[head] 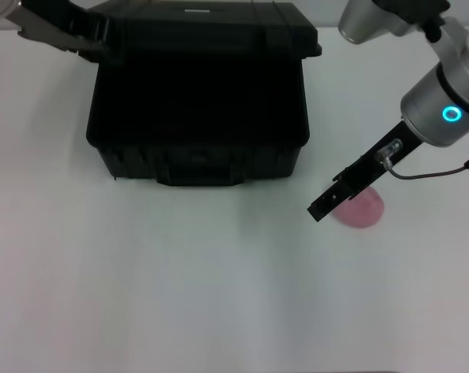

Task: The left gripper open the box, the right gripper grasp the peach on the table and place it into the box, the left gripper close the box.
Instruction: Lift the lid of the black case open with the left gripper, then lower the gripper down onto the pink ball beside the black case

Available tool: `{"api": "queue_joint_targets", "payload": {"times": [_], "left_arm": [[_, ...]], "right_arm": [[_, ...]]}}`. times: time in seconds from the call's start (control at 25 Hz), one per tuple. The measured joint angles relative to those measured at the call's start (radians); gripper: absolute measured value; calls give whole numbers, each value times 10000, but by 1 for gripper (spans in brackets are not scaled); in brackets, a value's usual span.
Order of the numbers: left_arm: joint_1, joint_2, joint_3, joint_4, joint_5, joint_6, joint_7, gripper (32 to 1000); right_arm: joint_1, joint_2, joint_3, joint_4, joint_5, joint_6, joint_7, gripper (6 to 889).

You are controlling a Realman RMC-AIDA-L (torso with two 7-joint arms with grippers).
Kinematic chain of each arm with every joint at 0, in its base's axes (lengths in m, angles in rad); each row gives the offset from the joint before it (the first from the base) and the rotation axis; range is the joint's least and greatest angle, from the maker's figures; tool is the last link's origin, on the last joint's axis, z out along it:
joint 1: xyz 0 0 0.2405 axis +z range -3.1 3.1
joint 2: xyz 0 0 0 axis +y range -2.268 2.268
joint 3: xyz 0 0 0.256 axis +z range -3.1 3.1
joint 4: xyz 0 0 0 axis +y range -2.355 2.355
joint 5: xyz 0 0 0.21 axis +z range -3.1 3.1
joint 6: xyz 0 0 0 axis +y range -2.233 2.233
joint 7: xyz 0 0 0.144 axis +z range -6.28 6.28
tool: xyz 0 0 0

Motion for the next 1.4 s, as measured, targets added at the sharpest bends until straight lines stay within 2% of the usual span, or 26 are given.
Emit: {"api": "queue_joint_targets", "payload": {"times": [0.56,1.0,1.28,1.4], "left_arm": [[-327,-5,-575,158,176,104,231,360],[-412,-33,-589,159,388,155,238,360],[-435,-37,-554,155,343,95,252,360],[-436,-44,-526,193,337,76,254,361]], "right_arm": [[-53,0,0,27,0,1,-21,852],[-68,0,39,27,0,-46,-26,852],[-69,-91,42,381,-39,-801,-70,852],[-57,-139,68,710,-390,-1253,-139,852]]}}
